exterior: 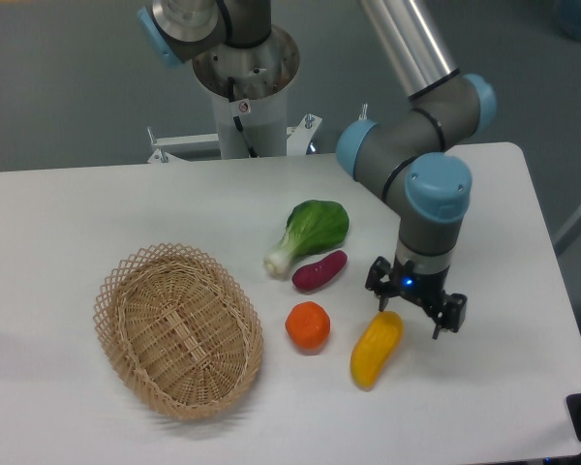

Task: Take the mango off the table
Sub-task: 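Move the open gripper down over the yellow mango, then close the gripper on the mango's end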

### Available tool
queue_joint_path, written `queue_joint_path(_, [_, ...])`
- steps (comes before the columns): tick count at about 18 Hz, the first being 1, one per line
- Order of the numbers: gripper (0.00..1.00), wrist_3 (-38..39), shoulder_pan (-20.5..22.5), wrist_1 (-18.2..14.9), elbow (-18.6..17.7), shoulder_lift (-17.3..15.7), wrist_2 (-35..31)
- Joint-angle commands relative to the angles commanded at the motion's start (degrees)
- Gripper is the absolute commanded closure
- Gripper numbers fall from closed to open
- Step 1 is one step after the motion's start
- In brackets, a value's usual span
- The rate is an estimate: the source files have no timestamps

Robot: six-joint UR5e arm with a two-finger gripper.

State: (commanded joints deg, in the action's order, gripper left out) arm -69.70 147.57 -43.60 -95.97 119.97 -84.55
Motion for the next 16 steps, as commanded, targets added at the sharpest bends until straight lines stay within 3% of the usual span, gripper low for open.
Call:
queue_joint_path(15, [0.0, 0.1, -0.4, 1.1, -1.7, 1.5, -0.2])
queue_joint_path(16, [0.12, 0.1, -0.4, 1.8, -1.8, 1.5, -0.2])
